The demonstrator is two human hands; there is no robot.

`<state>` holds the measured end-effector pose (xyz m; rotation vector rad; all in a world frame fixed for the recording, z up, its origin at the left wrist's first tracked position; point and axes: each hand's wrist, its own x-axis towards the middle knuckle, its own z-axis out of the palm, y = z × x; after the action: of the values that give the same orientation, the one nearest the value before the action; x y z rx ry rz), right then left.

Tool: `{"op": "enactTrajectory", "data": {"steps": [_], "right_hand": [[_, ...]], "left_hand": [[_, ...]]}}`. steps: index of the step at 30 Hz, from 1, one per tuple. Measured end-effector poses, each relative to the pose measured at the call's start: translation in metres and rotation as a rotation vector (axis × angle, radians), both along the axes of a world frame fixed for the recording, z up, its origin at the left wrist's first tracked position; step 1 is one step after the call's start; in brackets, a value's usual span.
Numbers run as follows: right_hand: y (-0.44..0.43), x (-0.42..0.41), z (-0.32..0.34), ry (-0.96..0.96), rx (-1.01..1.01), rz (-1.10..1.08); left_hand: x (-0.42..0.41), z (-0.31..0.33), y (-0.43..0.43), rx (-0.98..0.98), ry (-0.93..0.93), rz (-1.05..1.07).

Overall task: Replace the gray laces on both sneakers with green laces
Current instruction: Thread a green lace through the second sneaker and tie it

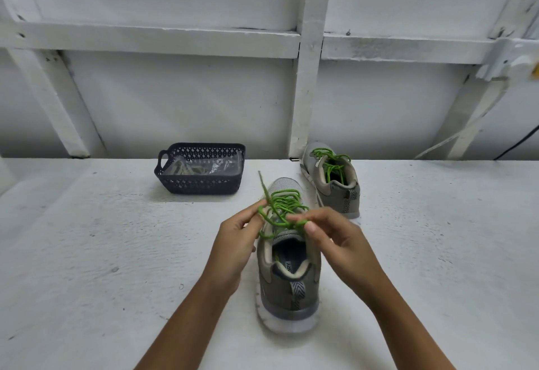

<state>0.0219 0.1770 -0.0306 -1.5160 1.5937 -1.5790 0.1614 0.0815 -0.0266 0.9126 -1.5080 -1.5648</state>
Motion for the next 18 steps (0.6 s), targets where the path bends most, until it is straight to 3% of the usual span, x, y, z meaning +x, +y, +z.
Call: {"op": "enactTrajectory", "data": {"steps": [3,6,13,18], "right_hand": [[0.004,-0.001,-0.010,0.250,0.032,0.012],[0.007,-0.002,-0.016,0.284,-0.018,-0.002],[0.009,-0.011,-0.011,-0.107,-0.126,-0.224],[-0.005,-0.017,-0.010,-0.153,0.070,-0.350]], "left_hand": [[0.000,0.001,0.004,-0.266,-0.063,-0.090],[0.004,-0.012,0.005,-0.563,-0.257,-0.169],[0.018,-0.004,0.005,-0.955,-0.590,-0.361],[0.013,0.005,0.015,-0.979,-0.785,-0.469]]}}
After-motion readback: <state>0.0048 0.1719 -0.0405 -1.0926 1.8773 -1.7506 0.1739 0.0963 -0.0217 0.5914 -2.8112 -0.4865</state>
